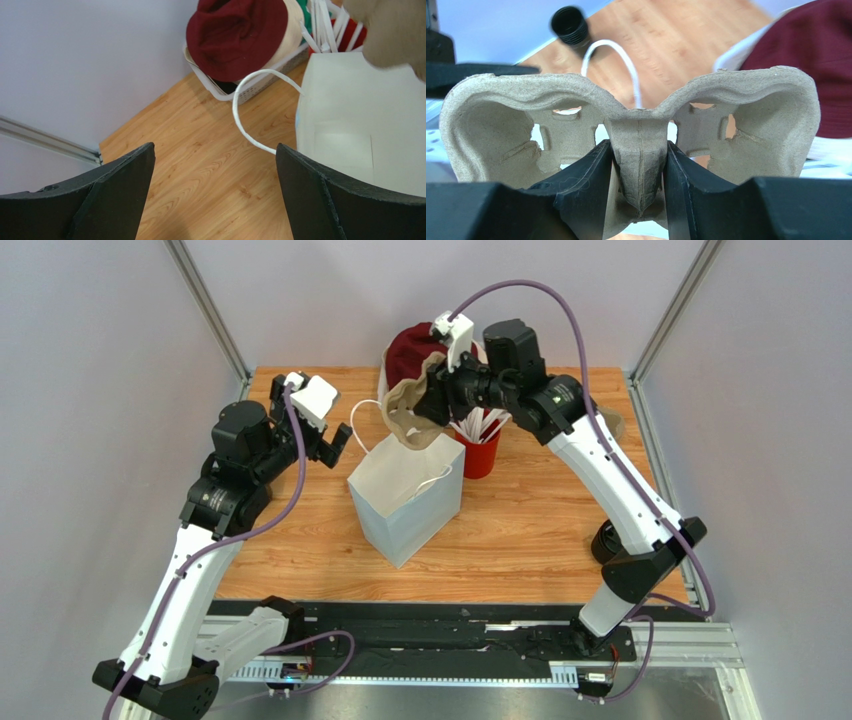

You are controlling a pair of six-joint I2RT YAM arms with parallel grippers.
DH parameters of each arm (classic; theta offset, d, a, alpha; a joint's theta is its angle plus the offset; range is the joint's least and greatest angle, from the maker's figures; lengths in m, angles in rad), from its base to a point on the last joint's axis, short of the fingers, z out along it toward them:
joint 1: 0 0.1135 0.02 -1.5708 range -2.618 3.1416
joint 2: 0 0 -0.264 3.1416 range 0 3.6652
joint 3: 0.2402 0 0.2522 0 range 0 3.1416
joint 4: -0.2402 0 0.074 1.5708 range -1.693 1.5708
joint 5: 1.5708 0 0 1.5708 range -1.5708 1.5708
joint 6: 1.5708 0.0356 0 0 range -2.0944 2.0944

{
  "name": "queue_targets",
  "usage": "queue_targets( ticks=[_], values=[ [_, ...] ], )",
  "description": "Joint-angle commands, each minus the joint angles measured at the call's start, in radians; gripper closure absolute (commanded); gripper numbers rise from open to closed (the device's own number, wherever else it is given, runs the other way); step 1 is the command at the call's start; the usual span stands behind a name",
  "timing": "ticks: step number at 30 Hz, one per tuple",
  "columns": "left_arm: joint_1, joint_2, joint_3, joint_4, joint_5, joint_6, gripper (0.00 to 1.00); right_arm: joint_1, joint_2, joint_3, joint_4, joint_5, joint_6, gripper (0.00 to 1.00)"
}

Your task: Pack the takeout coffee

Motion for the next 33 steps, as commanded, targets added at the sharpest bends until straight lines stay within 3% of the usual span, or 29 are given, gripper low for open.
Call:
queue_targets(
  ticks=[1, 17, 33],
  values=[
    [0.033, -0.034, -0.022, 0.103, -0.073, -0.084, 0.01, 0.032, 0.029, 0.05, -0.005, -0.155, 0.097, 0.57],
    [0.096, -0.037, -0.037, 0.125, -0.098, -0.136, 0.01, 0.113, 0.016, -0.118, 0.026, -0.17, 0.143, 0.57],
    [0.096, 0.139, 0.033, 0.22, 0.168, -0.107, 0.01, 0.112, -0.011, -0.21, 0.005, -0.08, 0.115, 0.57]
  ],
)
